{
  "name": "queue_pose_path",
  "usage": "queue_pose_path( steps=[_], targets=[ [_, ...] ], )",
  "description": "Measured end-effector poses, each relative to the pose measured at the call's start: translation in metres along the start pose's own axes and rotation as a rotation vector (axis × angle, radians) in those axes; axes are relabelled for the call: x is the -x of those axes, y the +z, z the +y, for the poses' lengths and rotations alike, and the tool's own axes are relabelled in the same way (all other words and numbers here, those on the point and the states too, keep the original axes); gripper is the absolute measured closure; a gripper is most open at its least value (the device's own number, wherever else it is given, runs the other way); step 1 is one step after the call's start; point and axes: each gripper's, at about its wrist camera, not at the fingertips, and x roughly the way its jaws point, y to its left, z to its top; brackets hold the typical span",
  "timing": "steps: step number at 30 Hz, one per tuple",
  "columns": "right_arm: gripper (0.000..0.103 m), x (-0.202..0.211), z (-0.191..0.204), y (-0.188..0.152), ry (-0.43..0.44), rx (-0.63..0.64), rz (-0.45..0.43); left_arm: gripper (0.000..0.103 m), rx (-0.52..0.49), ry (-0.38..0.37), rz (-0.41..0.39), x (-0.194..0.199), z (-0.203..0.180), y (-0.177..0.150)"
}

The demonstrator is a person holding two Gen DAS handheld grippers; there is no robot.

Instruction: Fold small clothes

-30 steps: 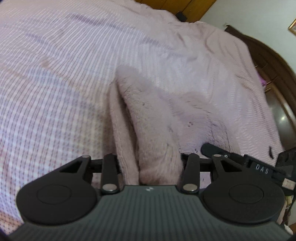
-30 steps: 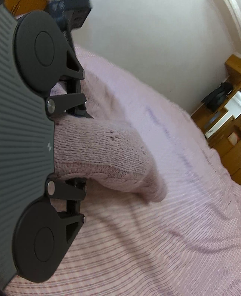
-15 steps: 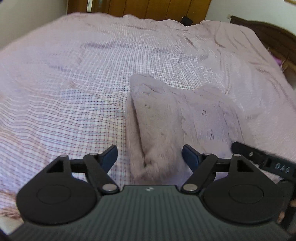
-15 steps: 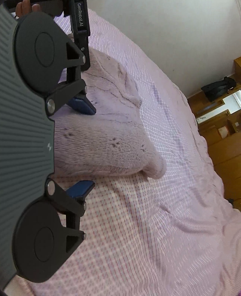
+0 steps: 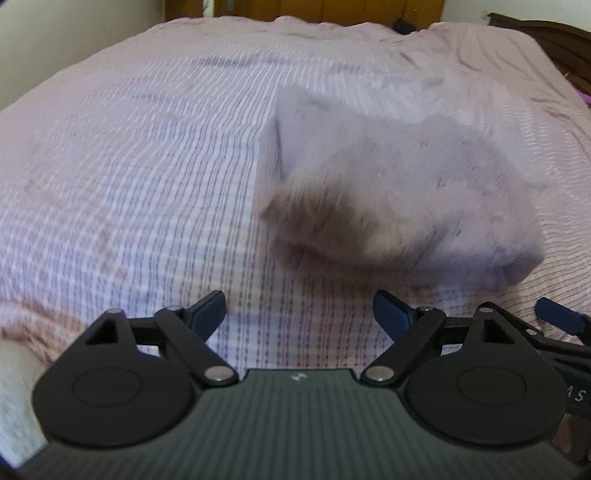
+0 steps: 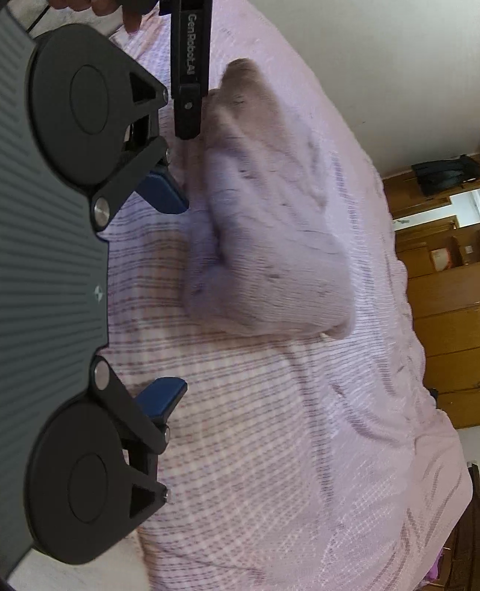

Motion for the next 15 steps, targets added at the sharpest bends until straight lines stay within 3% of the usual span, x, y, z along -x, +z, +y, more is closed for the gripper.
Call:
queue_pose_path(
  steps=[15],
  targets=[
    [0.000, -0.024, 0.010, -0.016, -0.069, 0.079, 0.016, 0.013, -0.079, 0.064, -0.002, -0.015, -0.016, -0.015]
  ],
)
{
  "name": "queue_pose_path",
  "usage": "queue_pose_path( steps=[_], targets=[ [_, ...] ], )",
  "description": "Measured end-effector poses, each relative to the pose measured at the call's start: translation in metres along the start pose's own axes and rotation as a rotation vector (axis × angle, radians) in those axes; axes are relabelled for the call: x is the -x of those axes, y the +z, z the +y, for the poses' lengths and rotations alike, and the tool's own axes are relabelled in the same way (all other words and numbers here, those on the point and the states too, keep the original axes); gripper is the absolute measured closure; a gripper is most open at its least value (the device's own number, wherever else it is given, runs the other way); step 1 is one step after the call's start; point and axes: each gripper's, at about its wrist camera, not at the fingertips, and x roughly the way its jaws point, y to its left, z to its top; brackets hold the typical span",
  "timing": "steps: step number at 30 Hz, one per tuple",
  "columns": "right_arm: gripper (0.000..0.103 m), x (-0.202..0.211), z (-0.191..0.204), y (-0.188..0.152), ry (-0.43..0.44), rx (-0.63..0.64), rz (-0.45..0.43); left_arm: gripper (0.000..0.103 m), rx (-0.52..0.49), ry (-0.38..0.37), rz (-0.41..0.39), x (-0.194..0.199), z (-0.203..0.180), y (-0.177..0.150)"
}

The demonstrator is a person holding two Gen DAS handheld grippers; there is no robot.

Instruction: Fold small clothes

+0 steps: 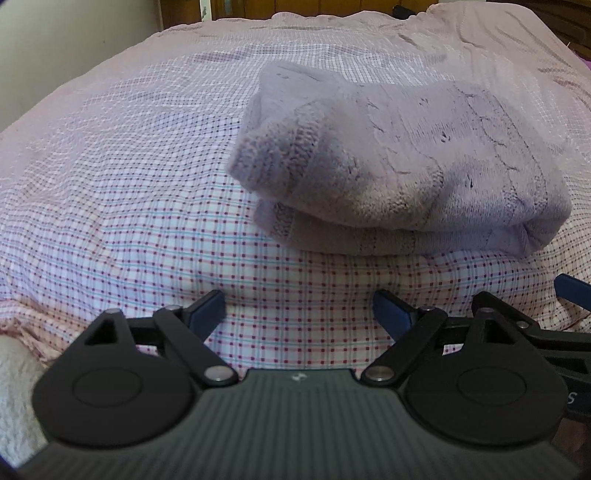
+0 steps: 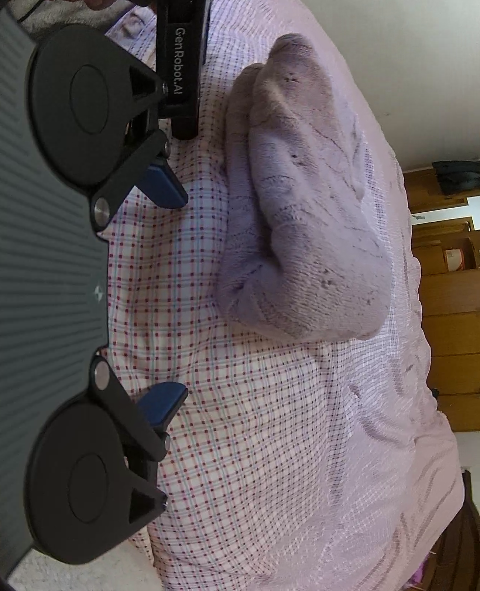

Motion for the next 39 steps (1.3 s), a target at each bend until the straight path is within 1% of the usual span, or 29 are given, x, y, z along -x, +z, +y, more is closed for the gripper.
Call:
queue_pose_path(
  steps=[5, 13, 39],
  targets=[
    [0.000, -0.0021, -0.0005, -0.0020, -0.001, 0.002, -0.007, 0.010, 0.004, 0.008, 0.000, 0.0019, -0.0058, -0.0008],
    [0.000, -0.0030, -0.0011, -0.0026, -0.001, 0.006, -0.014, 0.010, 0.010, 0.000, -0.012, -0.0008, -0.0037, -0.0055],
    [0.000, -0.0031, 0.0008, -0.0036, -0.004, 0.010, -0.016, 0.010, 0.014, -0.004, -0.007, -0.0009, -0.0009, -0.0055]
  ],
)
